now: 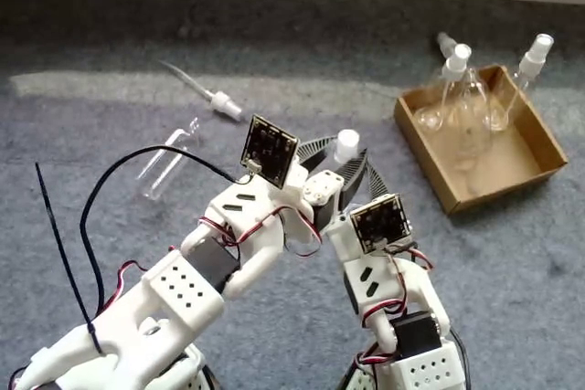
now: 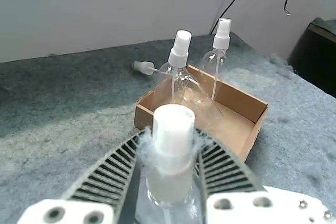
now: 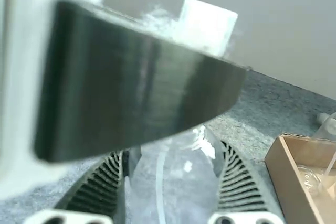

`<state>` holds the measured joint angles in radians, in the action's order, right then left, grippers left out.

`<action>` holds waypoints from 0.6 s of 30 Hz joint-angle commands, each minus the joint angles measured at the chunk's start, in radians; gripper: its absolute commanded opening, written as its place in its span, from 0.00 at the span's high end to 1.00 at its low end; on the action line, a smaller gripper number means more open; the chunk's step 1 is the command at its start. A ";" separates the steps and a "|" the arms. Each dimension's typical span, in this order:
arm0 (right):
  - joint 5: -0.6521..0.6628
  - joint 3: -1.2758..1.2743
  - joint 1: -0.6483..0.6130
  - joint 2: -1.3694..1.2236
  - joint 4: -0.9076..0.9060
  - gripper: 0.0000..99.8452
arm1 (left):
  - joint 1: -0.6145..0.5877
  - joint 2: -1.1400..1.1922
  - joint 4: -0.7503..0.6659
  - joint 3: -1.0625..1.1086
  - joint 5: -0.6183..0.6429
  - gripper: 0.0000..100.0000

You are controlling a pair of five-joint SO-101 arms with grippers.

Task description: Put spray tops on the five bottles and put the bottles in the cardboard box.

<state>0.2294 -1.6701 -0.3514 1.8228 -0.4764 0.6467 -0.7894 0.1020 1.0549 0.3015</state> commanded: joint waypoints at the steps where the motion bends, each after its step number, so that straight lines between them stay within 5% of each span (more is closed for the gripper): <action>1: -0.028 -0.105 -0.005 0.015 0.008 0.92 | -0.013 -0.030 0.012 -0.031 0.089 0.99; 18: -0.097 -0.104 -0.002 0.015 0.008 0.92 | -0.013 -0.031 0.008 0.051 0.095 0.99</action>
<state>0.1496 -1.6701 -0.3544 1.8228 -0.4764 0.6452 -0.8078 0.0974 1.0840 0.3966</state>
